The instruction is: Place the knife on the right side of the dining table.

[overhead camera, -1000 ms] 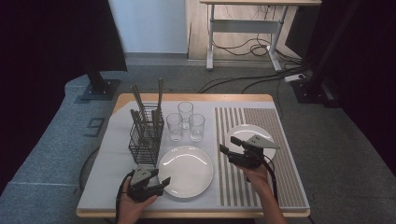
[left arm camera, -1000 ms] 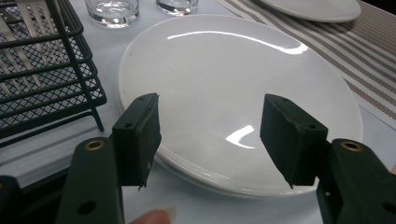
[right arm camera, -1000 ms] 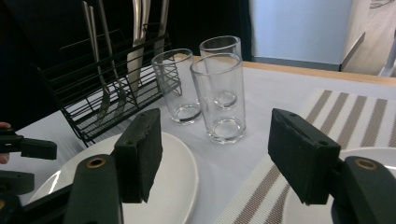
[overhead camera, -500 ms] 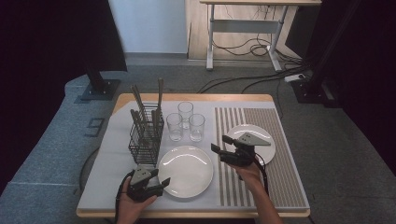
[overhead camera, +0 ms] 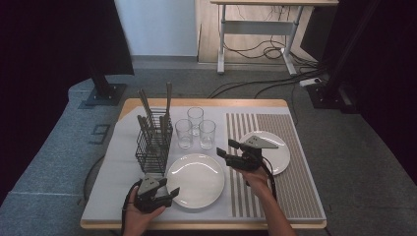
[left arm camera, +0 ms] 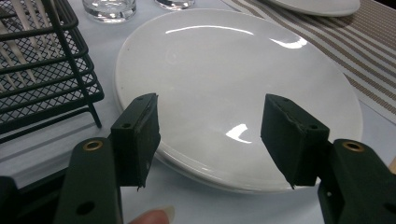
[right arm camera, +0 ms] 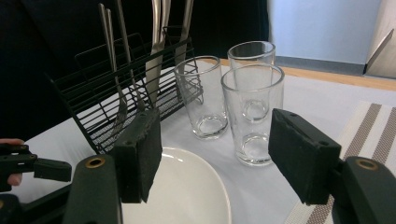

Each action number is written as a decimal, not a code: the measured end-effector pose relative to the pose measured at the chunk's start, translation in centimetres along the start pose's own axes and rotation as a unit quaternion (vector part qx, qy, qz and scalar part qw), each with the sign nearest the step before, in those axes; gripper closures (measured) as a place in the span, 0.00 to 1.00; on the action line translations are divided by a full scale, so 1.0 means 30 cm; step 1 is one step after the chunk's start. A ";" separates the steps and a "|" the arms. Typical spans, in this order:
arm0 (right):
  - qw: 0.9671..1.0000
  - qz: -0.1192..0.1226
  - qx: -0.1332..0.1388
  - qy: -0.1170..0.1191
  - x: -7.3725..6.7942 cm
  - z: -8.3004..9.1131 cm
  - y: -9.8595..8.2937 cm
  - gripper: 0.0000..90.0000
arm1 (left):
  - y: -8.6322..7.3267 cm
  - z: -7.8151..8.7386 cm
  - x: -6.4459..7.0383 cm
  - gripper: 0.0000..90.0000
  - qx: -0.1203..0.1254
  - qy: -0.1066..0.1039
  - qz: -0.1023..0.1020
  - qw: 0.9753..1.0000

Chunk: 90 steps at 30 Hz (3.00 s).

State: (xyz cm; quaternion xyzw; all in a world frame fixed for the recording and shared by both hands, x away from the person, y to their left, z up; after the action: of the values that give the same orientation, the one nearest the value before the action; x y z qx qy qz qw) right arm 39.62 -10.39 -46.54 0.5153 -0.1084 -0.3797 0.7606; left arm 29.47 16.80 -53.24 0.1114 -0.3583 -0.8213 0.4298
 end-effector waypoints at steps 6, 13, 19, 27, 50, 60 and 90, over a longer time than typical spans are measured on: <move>1.000 0.012 -0.004 0.003 -0.024 -0.026 0.021 0.39 | 0.000 -0.005 0.004 0.41 -0.002 -0.003 0.000 1.000; 1.000 0.018 -0.003 0.008 -0.049 -0.051 0.051 0.38 | 0.001 -0.004 0.004 0.40 0.000 -0.010 0.005 1.000; 1.000 0.012 0.000 0.020 -0.059 -0.064 0.100 0.38 | -0.001 -0.010 0.008 0.40 -0.002 -0.014 0.004 1.000; 1.000 0.015 0.005 0.017 -0.082 -0.086 0.168 0.38 | 0.001 -0.005 0.011 0.40 0.001 -0.020 0.004 1.000; 1.000 0.004 -0.012 0.021 -0.095 -0.194 0.210 0.40 | -0.002 0.010 -0.008 0.41 0.007 -0.022 0.008 1.000; 0.999 0.009 -0.021 0.026 -0.114 -0.218 0.239 0.40 | -0.002 0.015 -0.014 0.41 0.009 -0.021 0.010 1.000; 1.000 0.006 -0.020 0.020 -0.125 -0.249 0.285 0.41 | 0.000 0.015 -0.009 0.41 0.010 -0.022 0.009 1.000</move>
State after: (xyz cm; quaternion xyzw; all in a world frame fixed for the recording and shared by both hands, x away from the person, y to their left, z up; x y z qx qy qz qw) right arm 45.17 -1.02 -41.62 0.5067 -0.0890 -0.3671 0.7750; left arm 29.40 17.23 -52.96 0.0940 -0.3766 -0.8161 0.4283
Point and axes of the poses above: each handheld gripper's, and its own axes: z roughly backward along the jaws, y roughly out of its top, x roughly to its right, the point moved 5 cm from there along -z, roughly forward along the jaws, and after that the axes turned 12 degrees about -x, right-handed, at the moved point
